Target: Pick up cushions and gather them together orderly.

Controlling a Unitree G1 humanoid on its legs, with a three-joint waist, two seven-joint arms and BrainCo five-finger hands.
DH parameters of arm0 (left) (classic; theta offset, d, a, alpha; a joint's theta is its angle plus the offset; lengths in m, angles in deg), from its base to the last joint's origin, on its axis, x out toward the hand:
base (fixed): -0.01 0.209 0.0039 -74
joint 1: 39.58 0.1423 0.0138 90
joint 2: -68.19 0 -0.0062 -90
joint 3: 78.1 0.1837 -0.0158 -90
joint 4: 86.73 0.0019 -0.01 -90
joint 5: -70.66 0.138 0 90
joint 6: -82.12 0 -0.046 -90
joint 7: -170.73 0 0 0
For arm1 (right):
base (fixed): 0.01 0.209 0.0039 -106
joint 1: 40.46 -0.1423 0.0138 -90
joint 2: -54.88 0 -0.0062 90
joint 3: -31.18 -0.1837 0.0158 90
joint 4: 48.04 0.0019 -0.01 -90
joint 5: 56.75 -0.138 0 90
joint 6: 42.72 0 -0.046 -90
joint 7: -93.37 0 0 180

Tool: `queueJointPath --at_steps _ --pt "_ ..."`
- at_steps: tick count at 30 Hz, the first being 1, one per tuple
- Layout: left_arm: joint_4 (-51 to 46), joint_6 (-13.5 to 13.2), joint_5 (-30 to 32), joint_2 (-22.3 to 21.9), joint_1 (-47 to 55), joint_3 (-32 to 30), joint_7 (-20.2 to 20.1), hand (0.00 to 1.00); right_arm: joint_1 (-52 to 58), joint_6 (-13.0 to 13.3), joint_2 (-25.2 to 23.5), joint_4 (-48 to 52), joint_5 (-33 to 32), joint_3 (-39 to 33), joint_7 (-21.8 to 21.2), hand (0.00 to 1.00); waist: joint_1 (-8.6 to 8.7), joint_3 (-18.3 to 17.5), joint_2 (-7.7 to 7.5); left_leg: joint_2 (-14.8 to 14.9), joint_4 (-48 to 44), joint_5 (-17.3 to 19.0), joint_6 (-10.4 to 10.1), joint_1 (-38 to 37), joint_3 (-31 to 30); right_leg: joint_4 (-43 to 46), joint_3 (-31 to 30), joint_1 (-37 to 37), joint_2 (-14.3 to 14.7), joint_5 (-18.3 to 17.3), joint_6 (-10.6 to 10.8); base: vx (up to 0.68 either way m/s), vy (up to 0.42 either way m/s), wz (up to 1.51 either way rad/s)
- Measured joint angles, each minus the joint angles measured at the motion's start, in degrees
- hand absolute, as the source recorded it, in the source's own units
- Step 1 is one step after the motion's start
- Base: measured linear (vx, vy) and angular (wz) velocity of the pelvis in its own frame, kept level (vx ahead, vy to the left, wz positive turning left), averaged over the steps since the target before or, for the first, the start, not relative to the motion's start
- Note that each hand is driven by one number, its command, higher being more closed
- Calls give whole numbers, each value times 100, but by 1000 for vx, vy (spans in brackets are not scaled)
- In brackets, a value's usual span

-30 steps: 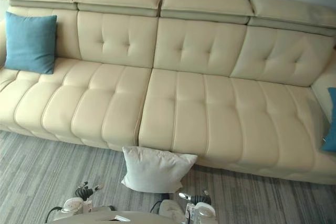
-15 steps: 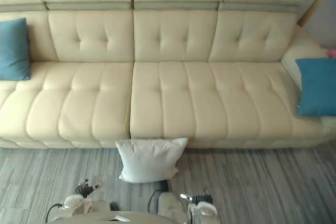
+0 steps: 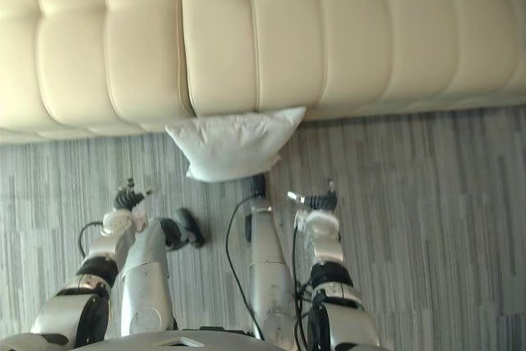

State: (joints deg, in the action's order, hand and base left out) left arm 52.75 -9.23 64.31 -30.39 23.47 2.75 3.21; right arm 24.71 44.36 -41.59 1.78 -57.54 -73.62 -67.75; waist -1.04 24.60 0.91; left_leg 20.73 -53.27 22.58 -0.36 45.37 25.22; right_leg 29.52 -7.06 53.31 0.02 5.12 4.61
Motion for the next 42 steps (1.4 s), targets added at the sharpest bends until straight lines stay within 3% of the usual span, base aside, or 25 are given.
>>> queueJointPath --at_steps 5,10,14,15,19,20,30,42 --pt "-411 -22 -141 328 -1278 -27 105 0 -1510 -9 318 94 -181 28 283 0 -38 628 22 220 -895 58 94 1529 -327 1169 156 1585 37 -219 -28 -14 -37 10" --pt "-624 -28 -139 527 -1962 174 119 0 -2590 -13 600 138 -228 467 389 0 -57 731 57 290 -1442 118 173 2570 -512 1842 178 2638 22 -349 -7 -24 -33 10" --pt "-894 -33 -131 642 -2500 767 188 0 -3412 -62 846 424 -231 873 684 0 -92 745 83 257 -1686 62 217 3406 -671 2165 285 3409 -89 -428 21 -66 -24 20" --pt "-1053 -33 -126 675 -2614 971 223 0 -3525 -123 945 546 -230 979 799 100 -95 745 84 234 -1682 51 216 3586 -694 2169 297 3563 -118 -421 20 -109 -13 32" --pt "-1239 -42 -41 703 -2822 1425 254 0 -3861 -157 1130 592 -201 1121 1049 100 -47 752 94 169 -1552 -52 216 3880 -683 2070 309 3840 -194 -340 10 -66 8 13" --pt "-1290 -43 -14 680 -2863 1556 310 100 -3954 -225 1157 593 -167 1206 1124 100 -47 752 94 168 -1525 -90 179 3905 -668 2062 309 3878 -196 -325 -10 -49 2 3" --pt "-1868 13 216 515 -3059 2254 769 100 -4083 -494 895 1247 -114 1346 1905 100 -6 753 99 69 -1237 -352 75 4035 -752 1961 443 4015 -244 -253 -148 -42 -10 7" --pt "-2251 84 143 728 -2761 2289 918 100 -3432 -517 876 2576 -91 1686 1881 100 77 752 109 85 -1161 -601 14 4174 -983 1863 683 4002 -258 -171 -236 -81 -17 3"
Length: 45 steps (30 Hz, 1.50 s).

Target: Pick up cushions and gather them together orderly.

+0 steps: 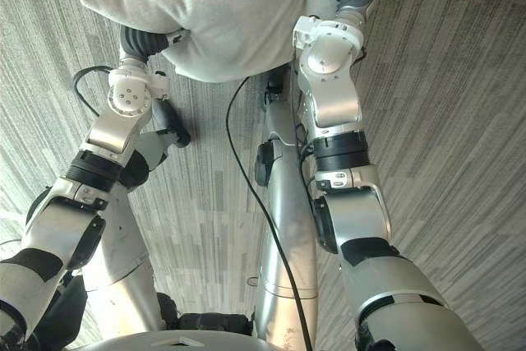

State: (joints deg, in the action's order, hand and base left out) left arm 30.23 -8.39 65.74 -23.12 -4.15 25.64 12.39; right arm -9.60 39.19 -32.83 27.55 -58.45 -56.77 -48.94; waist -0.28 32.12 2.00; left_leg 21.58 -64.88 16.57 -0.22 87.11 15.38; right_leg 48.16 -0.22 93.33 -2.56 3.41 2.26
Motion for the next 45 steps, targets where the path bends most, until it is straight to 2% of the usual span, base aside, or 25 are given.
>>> queueJointPath --at_steps 4,7,9,10,12,15,16,18,19,20,21,23,25,26,27,28,32,36,40,45 --pt "-171 3 -6 8 280 -22 -2 100 391 3 -107 299 157 1 -138 100 19 -8 9 6 4 -31 -31 -157 -143 -13 126 -251 -1 21 -85 -61 -40 0" --pt "-427 20 -93 12 838 -105 -40 100 942 53 -296 710 217 23 -378 100 35 -16 11 -2 140 -33 -46 -740 -145 -218 173 -878 5 -14 -99 -84 -43 -2" --pt "-851 20 -114 -7 1372 -207 -71 100 1566 292 -485 1068 229 90 -497 100 36 -27 12 -19 458 -17 -94 -1439 -139 -619 276 -1665 21 -38 -131 -84 -49 0" --pt "-902 19 -114 -17 1437 -228 -72 100 1654 320 -507 1138 231 111 -502 100 34 -28 12 -25 524 -22 -102 -1545 -133 -696 289 -1781 21 -37 -131 -62 -42 1" --pt "-1244 9 -119 -29 1860 -320 -71 100 2176 584 -721 1428 283 184 -609 100 40 -92 7 -90 911 -57 -162 -2148 -110 -1114 363 -2439 18 -35 -129 -40 -44 5" --pt "-1670 3 -124 -224 2440 -433 -68 100 2883 711 -988 1792 366 197 -702 100 10 -128 2 -181 1317 -117 -206 -2965 -56 -1442 423 -3240 -2 -24 -131 29 -51 10" --pt "-1923 -8 -125 -422 3015 -445 -66 100 3411 827 -1133 1812 384 238 -752 100 1 -552 6 -245 1521 -127 -221 -3202 -50 -1603 439 -3463 -9 -24 -130 78 -54 9" --pt "-2213 -13 -139 -584 3497 -456 -66 100 3845 891 -1236 1854 381 239 -877 100 -19 -653 0 -269 1671 -155 -268 -3663 -49 -1720 471 -3908 4 -37 -138 157 -18 -2" --pt "-2457 -17 -172 -753 3920 -453 -72 100 4313 924 -1305 1955 379 243 -989 100 -20 -661 7 -273 1766 -117 -309 -4186 -53 -1796 545 -4436 6 -72 -123 170 7 -1" --pt "-2507 -26 -173 -787 4009 -452 -78 100 4414 925 -1321 2004 378 243 -1020 100 -20 -669 5 -276 1794 -96 -331 -4294 -59 -1814 558 -4548 6 -80 -129 171 33 5" --pt "-2669 -85 -174 -916 4366 -438 -111 100 4872 968 -1327 2164 382 312 -1145 100 -28 -823 -3 -282 1897 -44 -346 -4607 -63 -1939 590 -4891 27 -112 -100 100 31 5" --pt "-2888 -95 -175 -939 4849 -426 -212 100 5474 1008 -1318 2352 394 453 -1284 100 -33 -992 -6 -306 2071 -12 -347 -5098 -35 -2154 608 -5422 47 -112 -90 192 58 3" --pt "-2976 -157 -173 -935 5282 -427 -361 100 5948 1035 -1319 2457 443 494 -1536 100 -131 -1160 -15 -353 2351 21 -368 -5710 66 -2463 614 -6008 50 -127 -44 177 55 3" --pt "-3130 -232 -164 -917 5811 -433 -481 100 6393 1072 -1319 2484 461 608 -1719 100 -152 -1483 -24 -425 2626 29 -384 -6134 92 -2792 640 -6463 42 -132 5 161 50 11" --pt "-3156 -265 -158 -914 5949 -438 -504 100 6507 1079 -1325 2484 509 629 -1781 100 -155 -1592 -29 -451 2714 28 -389 -6240 97 -2888 655 -6580 41 -133 19 160 41 21" --pt "-3186 -312 -157 -912 6264 -467 -585 100 6766 1094 -1324 2484 680 682 -1922 100 -171 -1890 -38 -537 2954 3 -390 -6481 102 -3180 693 -6878 14 -102 57 107 22 16" --pt "-3189 -348 -158 -910 6700 -530 -718 100 6900 1096 -1318 2435 1069 669 -2232 100 -196 -2288 -79 -756 3463 -135 -400 -6979 89 -4005 712 -7602 -23 210 70 134 50 17" --pt "-3182 -348 -132 -921 6837 -634 -825 100 6730 1159 -1332 1983 1115 656 -2292 100 -171 -2383 -190 -833 3593 -144 -395 -7283 84 -4416 697 -8039 -23 421 115 66 40 2" --pt "-3180 -347 -28 -923 6942 -757 -825 100 6745 1160 -1374 1781 1113 676 -2482 100 -163 -2458 -265 -849 3610 -64 -399 -7526 108 -4628 645 -8331 -6 464 114 -3 13 -6" --pt "-3183 -346 68 -932 6982 -787 -816 100 6739 1161 -1359 1788 1107 676 -2506 100 -145 -2609 -300 -876 3620 43 -459 -7597 188 -4744 570 -8348 -21 445 75 -40 11 -11"
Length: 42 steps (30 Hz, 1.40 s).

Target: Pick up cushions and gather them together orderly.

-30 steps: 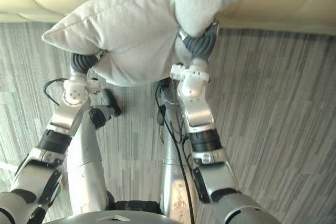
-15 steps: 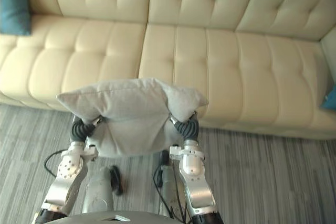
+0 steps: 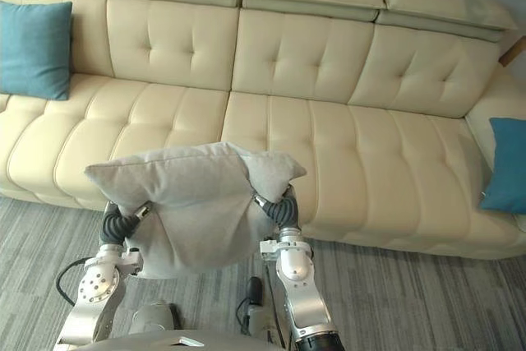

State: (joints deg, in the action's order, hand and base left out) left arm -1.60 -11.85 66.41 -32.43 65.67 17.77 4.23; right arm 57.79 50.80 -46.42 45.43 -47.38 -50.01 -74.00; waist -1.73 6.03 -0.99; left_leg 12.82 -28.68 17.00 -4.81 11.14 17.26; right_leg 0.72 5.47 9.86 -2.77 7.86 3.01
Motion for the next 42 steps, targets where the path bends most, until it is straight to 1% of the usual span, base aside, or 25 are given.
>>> queueJointPath --at_steps 4,6,7,8,11,12,14,16,17,18,19,21,23,26,28,30,31,33,34,36,37,38,39,40,42 --pt "0 0 -1 -53 0 115 13 100 8 0 42 8 0 -66 12 100 48 -82 84 40 64 8 -39 -31 -53 216 63 12 22 -157 0 46 -18 7" --pt "8 1 -3 -95 16 166 13 100 51 0 46 12 -5 -100 35 100 107 -44 202 145 37 -36 -82 -129 -124 552 159 4 71 -445 -70 100 -40 17" --pt "48 0 -10 -99 15 189 9 100 71 2 65 19 -22 -108 37 100 105 -13 303 250 -439 -70 -144 -20 -297 751 163 -5 112 -666 -48 106 -43 -1" --pt "122 0 -16 -102 15 213 12 100 73 1 74 19 -50 -114 40 100 86 -17 360 316 -809 -206 -198 123 -393 818 150 -21 135 -762 -50 110 -78 -6" --pt "194 -3 -27 -107 24 269 -13 100 126 -2 51 85 -127 -218 38 100 153 20 405 403 -1728 -769 -73 715 -442 606 112 -308 45 -845 -158 131 -66 12" --pt "197 -5 -42 -197 36 379 -51 100 226 -3 116 270 -256 -330 42 100 131 19 394 224 -1097 -539 -42 788 -453 504 124 -371 -66 -854 -151 90 10 16" --pt "196 -5 -62 -289 69 425 -75 100 220 9 221 479 -398 -358 50 100 122 -3 449 -167 243 -537 -49 788 -551 289 85 -401 -219 -859 -144 103 85 -13" --pt "178 -5 -62 -339 82 414 -112 100 163 16 274 504 -505 -353 55 100 61 -9 486 -466 1603 -827 -164 650 -908 23 -98 -426 -275 -862 -136 145 166 -47" --pt "176 -5 -61 -404 76 383 -115 100 140 14 260 484 -515 -346 57 100 -8 12 572 -480 1727 -1040 -251 547 -948 100 -183 -434 -178 -863 -89 202 122 -54" --pt "145 -3 -58 -406 91 315 -106 100 118 -3 210 434 -525 -267 54 100 2 96 546 -409 1442 -1088 -255 577 -986 569 -184 -357 -110 -1016 -253 298 89 -43" --pt "91 -2 -59 -379 161 214 -43 100 155 -4 177 435 -552 -151 44 100 -20 196 491 -386 701 -940 -164 697 -1214 545 -221 -622 -49 -1207 -27 290 101 -58" --pt "28 -4 -63 -379 321 132 -33 100 118 -5 209 428 -552 6 4 100 -155 170 469 -428 341 -847 31 684 -1343 556 -564 -655 22 -1288 38 233 170 -77" --pt "-133 -4 -64 -268 375 -6 -73 100 87 7 142 431 -563 107 -16 100 -114 -26 164 -589 253 -625 276 787 -904 682 -908 -331 -215 -1407 179 299 227 -73" --pt "-132 -2 -65 -264 330 -25 -146 100 59 7 154 394 -562 19 -176 100 -90 -68 85 -727 77 -348 467 696 -587 901 -1143 -173 -402 -1345 301 298 215 -62" --pt "-132 2 -66 -256 293 -34 -155 100 18 7 152 353 -562 -9 -221 100 -86 -69 82 -830 249 -282 579 452 -430 1489 -1151 96 -485 -1338 315 221 185 -54" --pt "-125 16 -66 -198 270 -73 -156 100 -122 8 131 80 -562 -7 -258 100 -70 -69 82 -858 413 -181 730 57 -280 2588 -1092 510 -491 -1200 483 249 195 -54" --pt "-125 19 -66 -167 261 -79 -150 100 -144 9 49 -27 -562 -8 -262 100 -36 -70 83 -861 494 -97 759 -186 -283 3165 -973 679 -497 -1014 469 218 136 -29" --pt "-124 22 -62 -140 266 -99 -138 100 -137 12 38 -80 -560 -8 -285 100 10 -64 94 -870 901 -41 825 -621 -315 3825 -566 935 -539 -787 37 198 100 -13" --pt "-121 21 -62 -124 282 -134 -133 100 -142 27 3 -132 -560 -6 -355 100 30 -68 113 -869 1083 -42 825 -787 -312 3900 -406 1013 -466 -1302 -67 183 59 -8" --pt "-98 21 -61 -128 262 -169 -168 100 -178 42 -1 -221 -562 -98 -447 100 41 -104 54 -855 1293 -44 821 -987 -317 2871 -154 1035 -56 -1653 -48 218 -1 0" --pt "-65 21 -61 -130 250 -169 -183 100 -177 42 2 -222 -562 -112 -467 100 43 -101 57 -855 1345 -46 817 -1039 -320 2459 -154 1045 115 -1602 -51 270 -62 11" --pt "-2 22 -61 -130 224 -175 -205 100 -172 41 3 -222 -564 -113 -474 100 62 -96 64 -862 1414 -36 762 -1143 -346 1691 -158 1066 410 -1280 -130 310 -86 31" --pt "37 21 -52 -120 232 -183 -245 100 -96 45 -2 -206 -564 -97 -476 100 150 -145 -72 -1041 1405 13 661 -1268 -514 771 -130 910 604 -193 -255 342 -97 35" --pt "185 20 -42 -199 189 -156 -272 100 -41 79 60 -226 -571 -110 -482 100 133 -157 57 -1077 1378 121 562 -1343 -690 549 -164 641 608 10 -504 291 -51 15" --pt "314 28 -9 -335 79 -126 -285 100 -48 86 202 -202 -631 -176 -483 100 51 -122 238 -1025 1205 132 483 -1147 -999 317 -223 526 559 95 -584 270 -1 -1"
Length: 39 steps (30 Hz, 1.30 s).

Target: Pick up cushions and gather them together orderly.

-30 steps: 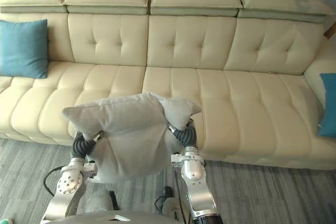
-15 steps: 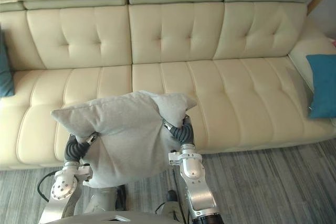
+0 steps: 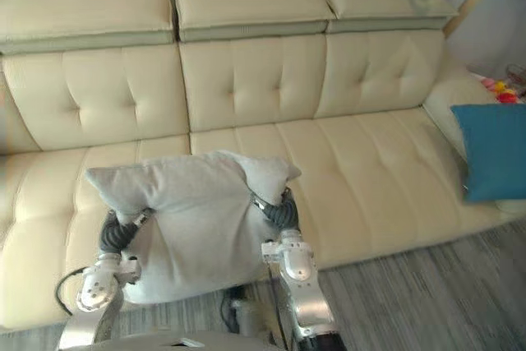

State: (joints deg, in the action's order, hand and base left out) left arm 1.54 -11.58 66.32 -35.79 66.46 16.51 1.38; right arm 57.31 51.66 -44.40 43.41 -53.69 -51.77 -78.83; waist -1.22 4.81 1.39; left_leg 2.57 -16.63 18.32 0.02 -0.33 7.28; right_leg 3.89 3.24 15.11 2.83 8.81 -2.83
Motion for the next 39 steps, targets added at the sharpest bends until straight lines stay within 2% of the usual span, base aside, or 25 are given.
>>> queueJointPath --at_steps 2,3,5,6,7,9,10,11,12,13,14,17,20,28,30,32,34,35,36,37,38,39 --pt "29 -3 3 -84 -116 31 -78 100 131 -1 2 30 -102 -114 1 100 -13 13 24 206 324 -203 -120 25 -124 -66 114 -198 -48 -58 8 175 3 28" --pt "25 -16 2 -167 -109 45 -107 100 232 -1 4 146 -123 -138 0 100 -27 40 75 290 308 -315 -284 -1 -239 -28 218 -329 -35 -193 62 49 37 53" --pt "4 -24 -6 -196 -8 113 -156 100 627 21 -40 646 -157 -159 -2 100 35 77 177 326 -135 -227 -303 72 -259 82 535 -581 -144 -548 151 29 87 81" --pt "-2 -25 -9 -196 10 114 -160 100 668 22 -41 700 -156 -155 -4 100 32 77 177 328 -255 -227 -304 128 -239 86 557 -602 -164 -563 153 -13 100 57" --pt "-78 -24 -13 -202 83 115 -192 100 730 21 -44 821 -159 -140 -17 100 -53 76 177 355 -731 -232 -306 307 -66 62 606 -630 -220 -590 156 -28 66 27" --pt "-257 -37 -55 -212 246 111 -241 100 764 21 -48 913 -162 -131 -34 100 -100 81 204 404 -1421 -346 -320 622 142 -38 641 -749 -304 -581 143 -11 115 22" --pt "-281 -41 -57 -229 294 111 -262 100 766 20 -45 925 -163 -130 -35 100 -125 90 164 407 -1764 -395 -255 844 225 -86 610 -808 -394 -584 143 5 129 4" --pt "-298 -50 -57 -248 346 122 -273 100 767 20 -49 931 -163 -131 -34 100 -169 88 127 412 -1655 -250 -121 847 299 -78 569 -799 -431 -589 151 -12 141 -11" --pt "-313 -51 -57 -253 388 154 -276 100 763 21 -51 950 -163 -154 -31 100 -163 60 169 440 -1210 -110 -82 840 290 -70 529 -766 -471 -589 151 -26 120 -18" --pt "-318 -54 -57 -281 420 209 -273 100 785 21 -33 981 -163 -182 -21 100 -157 -9 270 485 -504 -249 -127 774 200 -61 535 -679 -445 -580 199 -16 178 -25" --pt "-269 -65 -57 -303 419 232 -274 100 809 3 -51 982 -160 -204 -20 100 -159 -44 310 444 -166 -500 -201 678 254 -148 455 -683 -472 -501 334 7 135 -24" --pt "-268 -70 -57 -139 449 297 -289 100 910 3 -133 989 -156 -231 -35 100 -57 -127 108 150 341 -760 -98 540 405 -641 351 -801 -659 -152 479 57 136 -12" --pt "-188 -69 -57 -97 452 339 -363 100 891 4 -172 852 -153 -334 -117 100 -11 -143 76 6 559 -819 -76 317 413 -848 300 -961 -736 -1 601 75 75 -7" --pt "-98 -67 -54 -35 371 339 -383 100 631 7 -164 373 -139 -385 -147 100 52 -155 76 -64 789 -853 -51 152 394 -849 217 -983 -729 4 605 6 7 -6" --pt "-98 -67 -54 -21 371 303 -380 100 571 7 -163 331 -97 -352 -149 100 54 -158 33 -76 784 -852 -50 137 489 -848 104 -938 -728 46 618 -72 1 -32" --pt "-96 -67 -56 20 272 172 -328 100 224 11 -173 96 -80 -257 -148 100 -7 -137 -96 -75 626 -805 -4 332 740 -692 -263 -573 -699 140 642 -169 -2 -74" --pt "-61 -66 -55 152 -35 125 -311 100 -28 11 -162 7 -41 -280 -139 100 -6 -43 -213 -60 124 -726 50 762 775 -309 -490 -109 -708 226 778 -215 11 -49" --pt "65 -61 -55 121 -221 55 -303 100 -148 8 -121 -80 -37 -300 -138 100 5 9 -109 148 -10 -662 170 925 710 -173 -625 -81 -660 206 885 -142 85 -17" --pt "162 -62 -56 155 -330 70 -261 100 -150 8 -118 -111 -48 -312 -133 100 -7 31 -112 197 -27 -674 155 904 672 649 -494 56 -696 -462 601 -150 93 2" --pt "168 -65 -57 161 -345 52 -205 100 -149 8 -145 -117 -47 -276 -140 100 -11 15 -142 185 -22 -696 118 909 602 1154 -337 15 -767 -973 715 -45 39 27" --pt "170 -68 -59 174 -348 34 -162 100 -165 8 -173 -123 -46 -270 -139 100 -33 6 -199 179 -33 -740 60 934 494 884 -242 -292 -823 -1119 807 -49 -46 24" --pt "170 -73 -63 182 -347 20 -135 100 -190 8 -157 -124 -45 -270 -140 100 -58 -9 -239 180 -31 -765 26 956 437 695 -208 -382 -825 -1109 820 -83 -100 45"
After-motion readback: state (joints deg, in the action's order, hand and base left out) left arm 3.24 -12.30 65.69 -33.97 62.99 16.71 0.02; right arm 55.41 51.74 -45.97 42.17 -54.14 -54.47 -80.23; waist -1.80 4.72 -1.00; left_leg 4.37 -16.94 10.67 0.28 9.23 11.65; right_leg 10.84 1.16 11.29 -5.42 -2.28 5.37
